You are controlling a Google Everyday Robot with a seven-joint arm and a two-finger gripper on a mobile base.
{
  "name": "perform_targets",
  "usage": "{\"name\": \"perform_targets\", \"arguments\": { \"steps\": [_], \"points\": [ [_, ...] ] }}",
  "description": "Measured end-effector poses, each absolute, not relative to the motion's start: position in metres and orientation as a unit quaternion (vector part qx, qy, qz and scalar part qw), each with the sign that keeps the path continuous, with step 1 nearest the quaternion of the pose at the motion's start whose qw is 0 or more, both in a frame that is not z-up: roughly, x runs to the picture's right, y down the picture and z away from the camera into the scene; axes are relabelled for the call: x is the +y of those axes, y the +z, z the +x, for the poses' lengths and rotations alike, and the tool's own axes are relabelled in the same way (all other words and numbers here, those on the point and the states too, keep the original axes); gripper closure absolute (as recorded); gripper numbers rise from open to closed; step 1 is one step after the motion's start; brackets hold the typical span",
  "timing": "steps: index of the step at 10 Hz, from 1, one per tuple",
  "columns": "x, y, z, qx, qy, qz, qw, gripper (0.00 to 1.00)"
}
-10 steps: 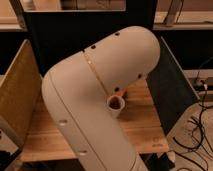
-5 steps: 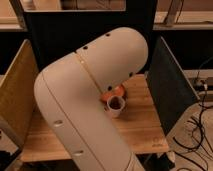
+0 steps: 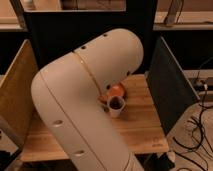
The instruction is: Place the white sponge in the ceramic bowl
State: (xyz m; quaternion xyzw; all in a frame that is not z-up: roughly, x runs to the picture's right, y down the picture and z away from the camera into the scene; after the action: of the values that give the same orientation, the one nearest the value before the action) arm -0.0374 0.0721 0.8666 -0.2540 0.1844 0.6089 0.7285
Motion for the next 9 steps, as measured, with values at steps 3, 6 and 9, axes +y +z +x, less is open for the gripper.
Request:
{"name": "perform_targets", "arguments": {
  "steps": [3, 6, 9],
  "points": [
    [0.099, 0.871, -0.041, 0.205, 0.598, -0.269, 0.727, 0.38],
    [0.113, 0.886, -0.02, 0.236, 0.602, -0.246, 0.722, 0.38],
    [0.112, 0.886, -0.02, 0.235, 0.604, -0.245, 0.721, 0.38]
  ]
}}
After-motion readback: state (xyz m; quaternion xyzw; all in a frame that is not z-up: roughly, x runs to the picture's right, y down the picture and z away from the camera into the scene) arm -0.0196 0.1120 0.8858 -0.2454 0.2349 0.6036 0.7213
